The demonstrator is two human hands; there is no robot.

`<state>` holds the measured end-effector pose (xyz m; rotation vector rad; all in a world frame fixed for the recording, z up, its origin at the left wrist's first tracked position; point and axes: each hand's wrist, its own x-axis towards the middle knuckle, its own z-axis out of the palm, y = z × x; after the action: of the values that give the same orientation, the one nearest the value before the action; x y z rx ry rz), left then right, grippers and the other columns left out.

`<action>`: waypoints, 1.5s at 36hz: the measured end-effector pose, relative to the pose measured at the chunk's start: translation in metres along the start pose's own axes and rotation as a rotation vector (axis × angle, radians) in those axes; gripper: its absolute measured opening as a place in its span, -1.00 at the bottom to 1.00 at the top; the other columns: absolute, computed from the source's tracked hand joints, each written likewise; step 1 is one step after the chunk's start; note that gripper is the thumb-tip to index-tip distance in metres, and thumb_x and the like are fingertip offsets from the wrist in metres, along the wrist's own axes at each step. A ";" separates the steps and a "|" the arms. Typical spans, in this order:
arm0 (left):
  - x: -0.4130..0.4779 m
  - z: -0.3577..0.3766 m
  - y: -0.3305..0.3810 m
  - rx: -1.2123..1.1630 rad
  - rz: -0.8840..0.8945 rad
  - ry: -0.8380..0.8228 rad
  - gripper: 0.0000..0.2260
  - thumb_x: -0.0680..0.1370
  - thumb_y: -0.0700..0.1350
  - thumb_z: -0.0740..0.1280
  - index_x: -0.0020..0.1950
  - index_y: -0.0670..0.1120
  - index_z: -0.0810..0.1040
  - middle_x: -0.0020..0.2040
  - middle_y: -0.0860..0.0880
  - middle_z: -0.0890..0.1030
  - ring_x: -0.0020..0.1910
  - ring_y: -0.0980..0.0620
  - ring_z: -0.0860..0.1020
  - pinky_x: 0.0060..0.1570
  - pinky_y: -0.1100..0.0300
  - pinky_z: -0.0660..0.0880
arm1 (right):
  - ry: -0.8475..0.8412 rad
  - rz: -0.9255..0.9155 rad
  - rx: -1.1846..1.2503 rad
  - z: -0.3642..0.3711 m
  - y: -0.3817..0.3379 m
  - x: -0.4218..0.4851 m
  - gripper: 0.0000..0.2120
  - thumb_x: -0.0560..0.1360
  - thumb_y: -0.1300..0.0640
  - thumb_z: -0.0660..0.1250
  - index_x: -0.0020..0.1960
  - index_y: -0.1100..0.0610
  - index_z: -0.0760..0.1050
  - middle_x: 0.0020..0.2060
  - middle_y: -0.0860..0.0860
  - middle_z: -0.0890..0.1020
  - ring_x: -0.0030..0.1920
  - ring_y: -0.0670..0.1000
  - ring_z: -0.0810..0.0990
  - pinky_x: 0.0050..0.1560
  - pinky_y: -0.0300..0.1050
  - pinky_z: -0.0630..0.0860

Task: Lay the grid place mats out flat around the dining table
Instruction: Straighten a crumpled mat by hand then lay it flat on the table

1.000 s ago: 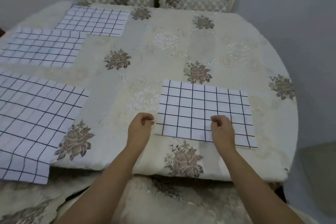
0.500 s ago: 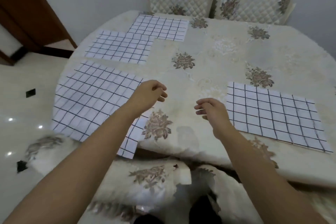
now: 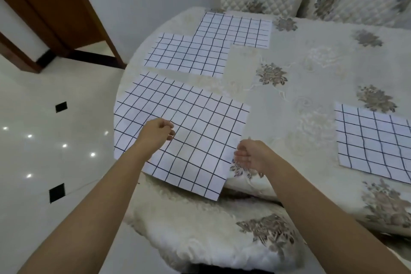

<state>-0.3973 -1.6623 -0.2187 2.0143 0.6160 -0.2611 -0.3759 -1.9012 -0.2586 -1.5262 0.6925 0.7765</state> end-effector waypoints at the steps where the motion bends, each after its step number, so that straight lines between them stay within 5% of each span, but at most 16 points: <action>1: 0.006 0.001 -0.004 0.034 -0.017 -0.001 -0.83 0.58 -0.24 0.13 0.04 -0.13 0.50 -0.06 -0.06 0.60 -0.07 -0.01 0.55 -0.21 0.26 0.41 | 0.012 -0.011 0.005 0.000 -0.001 0.005 -0.82 0.49 0.33 0.12 -0.26 0.16 0.29 -0.48 0.07 0.32 -0.52 0.00 0.28 -0.47 -0.23 0.21; 4: 0.028 0.004 -0.016 0.221 -0.030 -0.001 -0.79 0.57 -0.20 0.19 0.18 -0.14 0.49 0.11 -0.10 0.56 -0.02 -0.02 0.50 -0.08 0.17 0.42 | 0.075 -0.037 0.044 0.002 -0.006 0.015 -0.71 0.44 0.38 0.07 -0.35 0.09 0.15 -0.52 0.02 0.17 -0.59 -0.07 0.11 -0.55 -0.32 0.05; 9: 0.056 0.009 -0.034 0.511 -0.072 -0.022 -0.64 0.55 -0.11 0.24 0.32 -0.19 0.37 0.26 -0.18 0.43 0.07 -0.12 0.49 -0.05 0.12 0.42 | 0.175 -0.021 0.017 0.008 -0.004 0.024 -0.69 0.45 0.36 0.11 -0.37 0.09 0.14 -0.56 0.01 0.19 -0.55 -0.06 0.12 -0.56 -0.30 0.07; 12: 0.066 0.012 -0.044 0.604 -0.099 -0.032 -0.59 0.54 -0.07 0.27 0.33 -0.21 0.34 0.27 -0.21 0.37 0.16 -0.17 0.44 0.04 0.04 0.46 | 0.232 0.003 -0.061 0.017 -0.001 0.027 -0.79 0.44 0.31 0.18 -0.31 0.12 0.25 -0.43 0.06 0.39 -0.53 -0.01 0.28 -0.47 -0.22 0.21; 14: 0.074 0.012 -0.050 0.659 -0.081 -0.027 -0.58 0.53 -0.06 0.29 0.32 -0.22 0.35 0.26 -0.21 0.36 0.18 -0.17 0.42 0.06 0.02 0.47 | 0.285 -0.028 -0.270 0.024 0.004 0.032 -0.88 0.46 0.29 0.24 -0.02 0.30 0.47 -0.22 0.12 0.55 -0.33 0.07 0.47 -0.27 -0.12 0.38; 17: 0.086 0.008 -0.056 0.687 -0.052 -0.040 -0.63 0.49 -0.07 0.33 0.21 -0.23 0.41 0.19 -0.20 0.40 0.11 -0.15 0.46 -0.05 0.07 0.48 | 0.357 -0.048 -0.330 0.032 0.008 0.036 -0.55 0.48 0.24 0.29 0.31 0.42 0.35 -0.03 0.22 0.58 -0.16 0.14 0.53 -0.11 -0.05 0.44; 20: 0.091 0.004 -0.059 0.688 -0.016 -0.073 -0.85 0.49 -0.12 0.32 -0.08 -0.21 0.48 0.03 -0.20 0.49 -0.13 -0.09 0.52 -0.35 0.19 0.41 | 0.402 0.002 -0.465 0.041 0.004 0.032 -0.51 0.47 0.16 0.34 0.31 0.38 0.35 0.09 0.22 0.55 0.09 0.20 0.54 0.09 -0.01 0.51; 23: 0.096 0.005 -0.068 0.698 0.040 -0.080 -0.71 0.50 -0.18 0.27 -0.40 -0.12 0.30 -0.25 -0.11 0.43 -0.45 0.05 0.35 -0.54 0.28 0.18 | 0.488 0.028 -0.630 0.048 0.003 0.036 -0.54 0.48 0.12 0.32 0.28 0.35 0.38 0.23 0.20 0.49 0.22 0.20 0.48 0.22 -0.01 0.44; 32: 0.090 0.003 -0.065 0.569 0.097 -0.168 -0.64 0.51 -0.23 0.25 -0.48 -0.09 0.26 -0.49 0.00 0.30 -0.52 0.08 0.29 -0.53 0.28 0.17 | 0.682 0.134 -0.708 0.064 0.016 0.046 -0.44 0.45 0.15 0.18 0.44 0.22 0.21 0.38 0.18 0.32 0.39 0.20 0.27 0.37 0.12 0.29; 35: 0.082 -0.002 -0.052 0.450 0.174 -0.224 -0.67 0.52 -0.17 0.29 -0.45 -0.07 0.34 -0.46 0.02 0.37 -0.48 0.11 0.34 -0.47 0.29 0.26 | 0.667 0.143 -0.649 0.075 0.012 0.027 -0.53 0.53 0.22 0.15 0.41 0.32 0.22 0.42 0.21 0.26 0.44 0.18 0.17 0.43 0.00 0.16; 39: 0.066 -0.010 -0.016 0.240 0.285 -0.319 -0.83 0.50 -0.18 0.30 -0.29 -0.11 0.46 -0.29 0.05 0.49 -0.33 0.15 0.43 -0.37 0.34 0.33 | 0.697 0.105 -0.499 0.071 0.013 0.020 -0.58 0.53 0.14 0.18 0.34 0.30 0.32 0.35 0.18 0.36 0.36 0.19 0.30 0.31 0.01 0.31; 44: 0.045 -0.009 0.033 0.011 0.380 -0.391 -0.82 0.51 -0.20 0.26 -0.30 -0.14 0.39 -0.21 0.19 0.45 -0.33 0.18 0.38 -0.35 0.27 0.29 | 0.745 -0.125 -0.173 0.061 -0.007 0.001 -0.74 0.51 0.07 0.26 0.12 0.21 0.39 0.10 0.18 0.48 0.02 0.13 0.50 -0.04 -0.07 0.43; 47: 0.034 0.000 0.052 -0.090 0.426 -0.447 -0.83 0.51 -0.19 0.27 -0.28 -0.13 0.42 0.01 0.15 0.52 -0.30 0.16 0.45 -0.35 0.26 0.33 | 0.532 -0.256 0.049 0.066 -0.036 -0.020 -0.74 0.53 0.02 0.23 0.03 0.22 0.46 -0.17 0.08 0.50 -0.20 0.05 0.48 -0.16 -0.11 0.39; 51: 0.014 0.009 0.071 -0.097 0.560 -0.517 -0.81 0.49 -0.21 0.29 -0.32 -0.02 0.44 0.13 0.08 0.54 0.12 0.10 0.50 0.10 0.20 0.39 | 0.166 -0.255 0.233 0.073 -0.068 -0.047 -0.65 0.53 -0.15 0.19 -0.08 0.14 0.49 -0.29 0.02 0.57 -0.32 0.00 0.55 -0.25 -0.13 0.48; 54: 0.002 0.015 0.079 -0.060 0.676 -0.537 -0.83 0.45 -0.22 0.29 -0.31 -0.03 0.40 -0.08 -0.02 0.57 -0.13 0.12 0.52 -0.13 0.30 0.39 | 0.113 -0.314 0.273 0.076 -0.081 -0.053 -0.69 0.50 -0.11 0.27 -0.23 0.13 0.52 -0.52 -0.02 0.47 -0.50 -0.07 0.47 -0.39 -0.20 0.42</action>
<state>-0.3529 -1.7055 -0.1672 1.8625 -0.3881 -0.3431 -0.3493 -1.8181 -0.1713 -1.3903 0.5952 0.3455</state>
